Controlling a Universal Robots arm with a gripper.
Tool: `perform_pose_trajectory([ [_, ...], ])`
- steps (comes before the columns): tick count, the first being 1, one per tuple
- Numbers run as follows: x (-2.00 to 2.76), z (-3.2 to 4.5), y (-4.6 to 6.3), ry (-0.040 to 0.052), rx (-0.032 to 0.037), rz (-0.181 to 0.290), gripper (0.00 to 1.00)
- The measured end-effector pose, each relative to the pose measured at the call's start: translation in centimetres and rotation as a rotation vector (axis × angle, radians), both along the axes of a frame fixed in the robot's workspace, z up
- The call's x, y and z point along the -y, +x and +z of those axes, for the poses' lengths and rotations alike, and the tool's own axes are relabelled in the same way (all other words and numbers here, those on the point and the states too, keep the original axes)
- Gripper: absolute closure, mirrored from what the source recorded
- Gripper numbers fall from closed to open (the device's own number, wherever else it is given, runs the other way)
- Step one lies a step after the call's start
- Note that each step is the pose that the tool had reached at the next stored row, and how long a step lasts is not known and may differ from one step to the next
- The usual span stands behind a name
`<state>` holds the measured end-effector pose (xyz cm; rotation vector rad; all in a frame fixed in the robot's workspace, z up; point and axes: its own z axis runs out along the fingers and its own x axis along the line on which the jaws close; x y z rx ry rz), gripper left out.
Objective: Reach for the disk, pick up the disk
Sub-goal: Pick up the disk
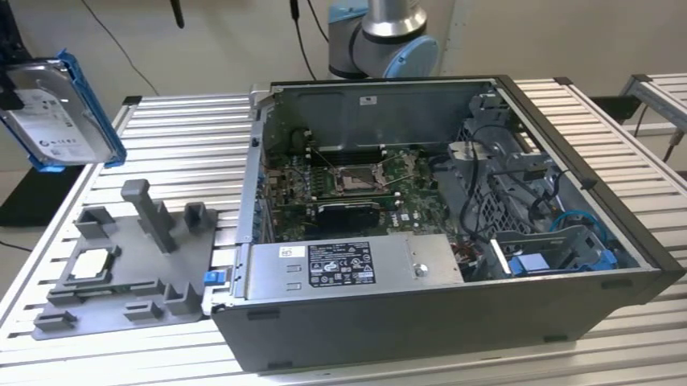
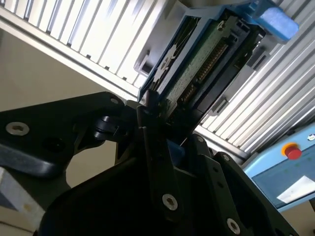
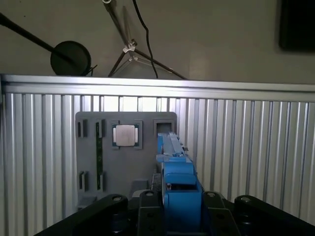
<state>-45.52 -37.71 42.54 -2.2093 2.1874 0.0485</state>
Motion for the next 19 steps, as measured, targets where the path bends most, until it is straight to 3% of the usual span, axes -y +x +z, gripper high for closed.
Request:
perform_pose_trajectory([
  [19,0.0,5.24,0.0,0.0,0.0001,0.0,1.0],
])
